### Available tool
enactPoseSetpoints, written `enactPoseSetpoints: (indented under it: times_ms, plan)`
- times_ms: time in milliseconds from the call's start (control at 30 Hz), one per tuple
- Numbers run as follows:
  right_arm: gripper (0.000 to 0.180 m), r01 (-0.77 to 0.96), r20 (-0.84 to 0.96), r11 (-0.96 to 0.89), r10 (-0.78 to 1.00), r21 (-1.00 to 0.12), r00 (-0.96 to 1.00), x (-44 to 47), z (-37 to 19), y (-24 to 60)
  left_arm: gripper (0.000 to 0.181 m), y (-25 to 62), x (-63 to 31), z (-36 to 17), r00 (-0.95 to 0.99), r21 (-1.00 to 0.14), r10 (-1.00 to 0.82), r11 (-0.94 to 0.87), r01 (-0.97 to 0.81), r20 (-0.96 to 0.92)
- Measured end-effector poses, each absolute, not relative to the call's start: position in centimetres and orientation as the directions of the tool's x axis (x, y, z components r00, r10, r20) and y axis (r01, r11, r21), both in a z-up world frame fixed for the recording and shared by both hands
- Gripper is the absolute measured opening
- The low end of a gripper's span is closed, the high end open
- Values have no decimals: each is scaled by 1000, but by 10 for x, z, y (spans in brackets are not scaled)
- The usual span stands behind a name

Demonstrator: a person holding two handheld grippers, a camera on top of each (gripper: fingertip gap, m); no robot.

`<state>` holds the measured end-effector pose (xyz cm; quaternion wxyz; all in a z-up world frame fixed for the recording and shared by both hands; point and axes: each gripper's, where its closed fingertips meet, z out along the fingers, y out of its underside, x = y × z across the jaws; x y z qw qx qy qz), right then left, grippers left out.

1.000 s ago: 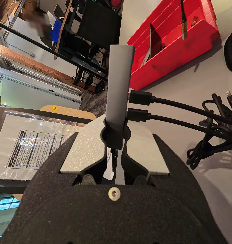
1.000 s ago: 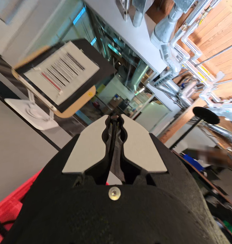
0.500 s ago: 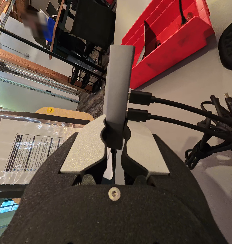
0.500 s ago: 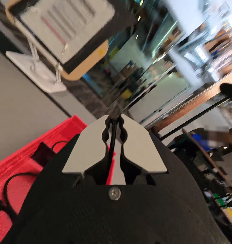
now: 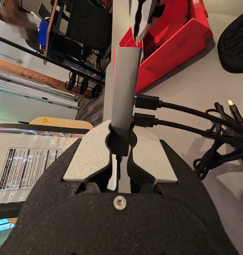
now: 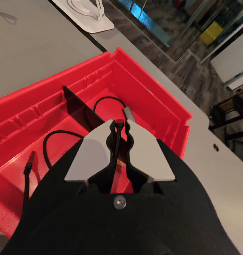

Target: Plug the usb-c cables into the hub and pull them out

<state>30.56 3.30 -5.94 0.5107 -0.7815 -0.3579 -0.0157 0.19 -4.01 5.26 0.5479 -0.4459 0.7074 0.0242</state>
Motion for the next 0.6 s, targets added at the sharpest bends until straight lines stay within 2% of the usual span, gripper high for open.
enactPoseSetpoints:
  times_ms: [67, 233, 467, 533, 600]
  plan:
    - [20, 601, 422, -180, 559, -779, 714, 296, -56, 37, 20, -41, 3, 52, -6, -452, -604, 603, -657, -797]
    - [49, 593, 389, -259, 548, -763, 740, 301, -64, 38, 19, -42, 3, 52, -10, -454, -608, 604, -655, -794]
    - [37, 498, 393, -123, 464, -859, 793, 314, -13, 22, 19, -42, 3, 50, -17, -454, -614, 601, -658, -789]
    - [27, 500, 381, -209, 428, -841, 819, 330, -19, 19, 19, -42, 3, 49, -20, -451, -616, 599, -662, -788]
    - [27, 507, 327, -345, 461, -790, 825, 336, -41, 10, 19, -41, 3, 48, -22, -448, -616, 597, -665, -788]
